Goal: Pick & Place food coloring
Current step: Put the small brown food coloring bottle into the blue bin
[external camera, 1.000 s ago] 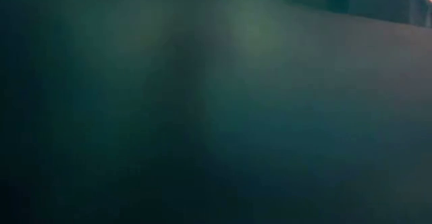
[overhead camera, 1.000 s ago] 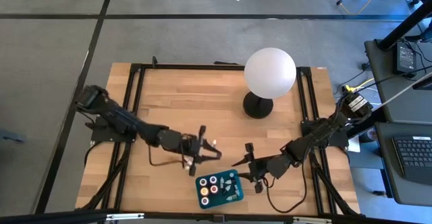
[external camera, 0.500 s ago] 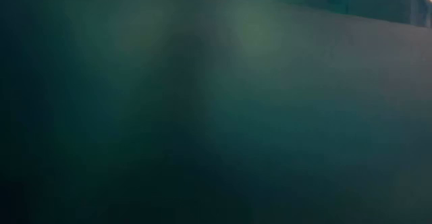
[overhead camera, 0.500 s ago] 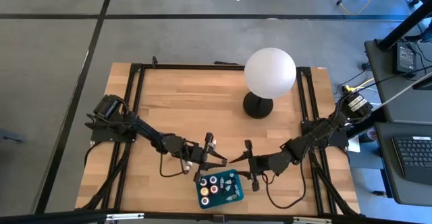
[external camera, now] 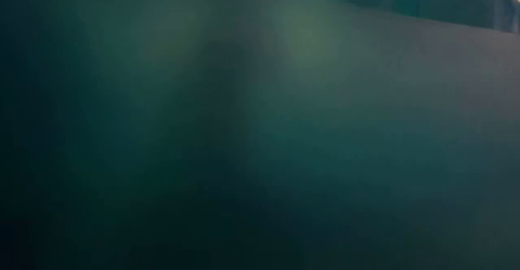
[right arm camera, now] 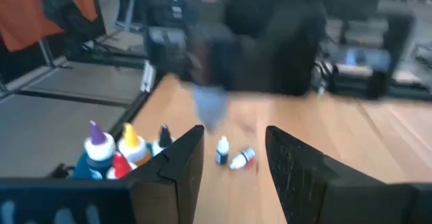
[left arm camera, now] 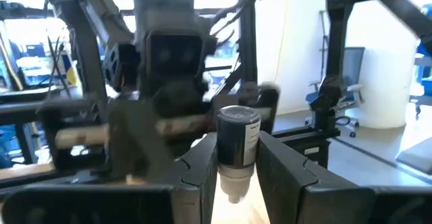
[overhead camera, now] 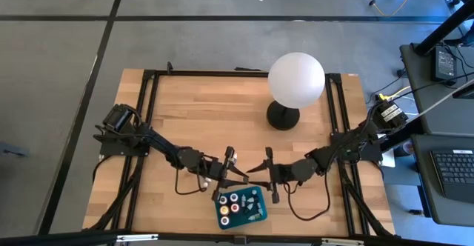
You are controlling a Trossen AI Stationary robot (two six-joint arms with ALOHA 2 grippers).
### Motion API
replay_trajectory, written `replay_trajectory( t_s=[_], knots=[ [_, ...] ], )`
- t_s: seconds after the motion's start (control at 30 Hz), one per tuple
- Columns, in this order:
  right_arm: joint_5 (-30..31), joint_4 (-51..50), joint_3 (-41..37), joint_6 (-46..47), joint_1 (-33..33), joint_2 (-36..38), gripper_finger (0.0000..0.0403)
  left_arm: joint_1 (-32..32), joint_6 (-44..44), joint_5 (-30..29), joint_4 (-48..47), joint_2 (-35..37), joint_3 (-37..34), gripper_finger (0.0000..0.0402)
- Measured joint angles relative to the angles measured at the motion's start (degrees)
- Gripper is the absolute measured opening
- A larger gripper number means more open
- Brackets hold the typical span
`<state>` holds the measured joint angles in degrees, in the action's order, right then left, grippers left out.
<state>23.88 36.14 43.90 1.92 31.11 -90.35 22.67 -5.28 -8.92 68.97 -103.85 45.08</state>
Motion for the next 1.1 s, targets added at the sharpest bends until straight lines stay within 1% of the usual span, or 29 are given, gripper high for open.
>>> replay_trajectory(
  t_s=[0.07,0.2,0.7,0.93,1.1],
  knots=[
    [-0.3,0.9,0.1,-0.7,0.0,0.0,0.0162,-0.1,0.0,-0.4,-0.4,0.0,0.0,0.009],
    [-3.0,1.3,0.1,-0.7,0.0,0.0,0.0162,-0.1,0.0,-0.6,-0.2,0.0,0.0,0.009],
    [-3.0,3.2,0.1,-0.7,-0.1,0.0,0.0162,-0.2,0.0,-0.6,0.0,0.0,0.0,0.0091],
    [-2.0,8.7,0.0,-1.9,-1.2,-4.1,0.0162,-0.3,0.0,-0.6,-0.2,0.0,0.0,0.0091],
    [-1.9,9.5,0.0,-2.1,-1.3,-4.3,0.0162,-0.3,0.0,-0.4,-0.3,0.0,0.0,0.0091]
  ],
)
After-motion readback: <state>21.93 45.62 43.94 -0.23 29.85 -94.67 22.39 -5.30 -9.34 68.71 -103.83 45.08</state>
